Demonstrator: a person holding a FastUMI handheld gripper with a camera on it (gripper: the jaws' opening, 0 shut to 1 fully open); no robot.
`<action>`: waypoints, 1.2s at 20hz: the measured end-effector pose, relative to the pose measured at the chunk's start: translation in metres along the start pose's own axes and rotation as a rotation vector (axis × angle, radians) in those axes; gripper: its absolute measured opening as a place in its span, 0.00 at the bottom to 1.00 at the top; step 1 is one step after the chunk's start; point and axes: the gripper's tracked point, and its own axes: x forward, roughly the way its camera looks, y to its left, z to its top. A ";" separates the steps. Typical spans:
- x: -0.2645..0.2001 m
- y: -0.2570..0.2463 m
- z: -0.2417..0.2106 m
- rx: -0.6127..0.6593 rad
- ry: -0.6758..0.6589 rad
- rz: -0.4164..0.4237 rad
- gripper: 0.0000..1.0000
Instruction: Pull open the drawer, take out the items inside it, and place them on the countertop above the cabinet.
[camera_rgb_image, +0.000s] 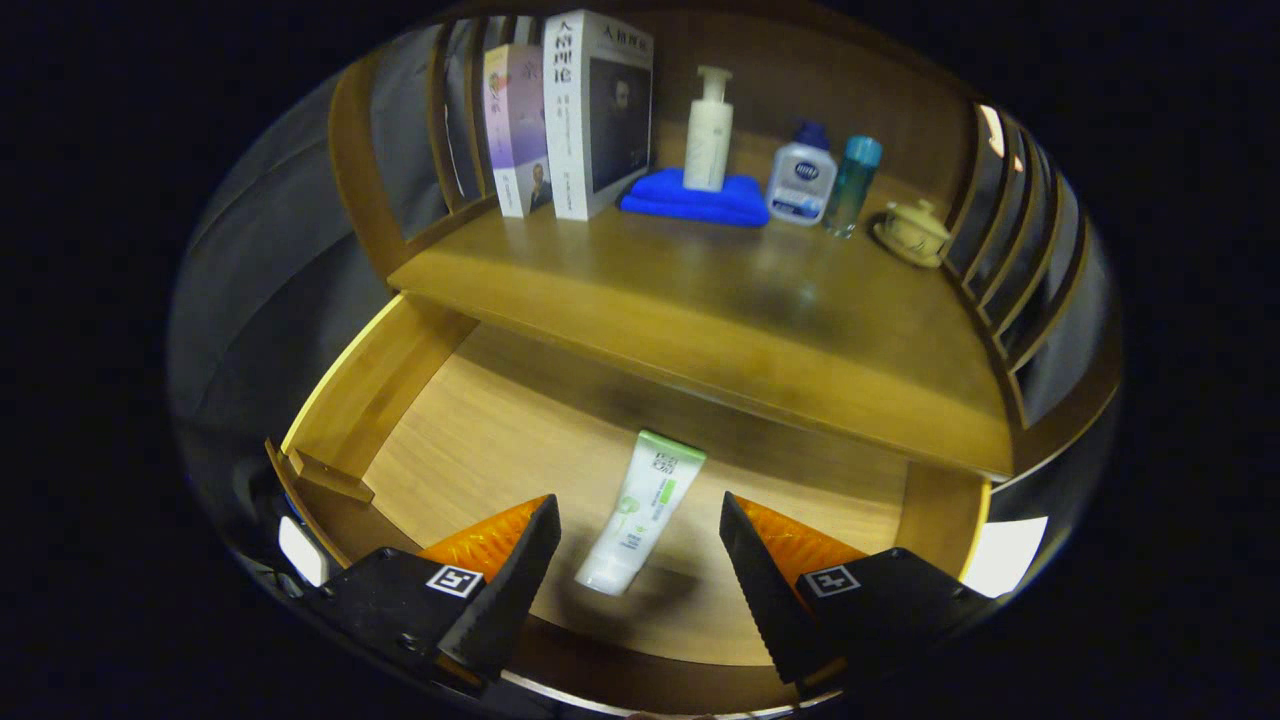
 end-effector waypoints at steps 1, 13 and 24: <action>0.007 0.002 -0.002 0.001 0.031 0.010 1.00; 0.062 0.005 -0.042 0.055 0.338 0.051 0.86; 0.049 0.019 -0.046 -0.041 0.336 0.074 0.45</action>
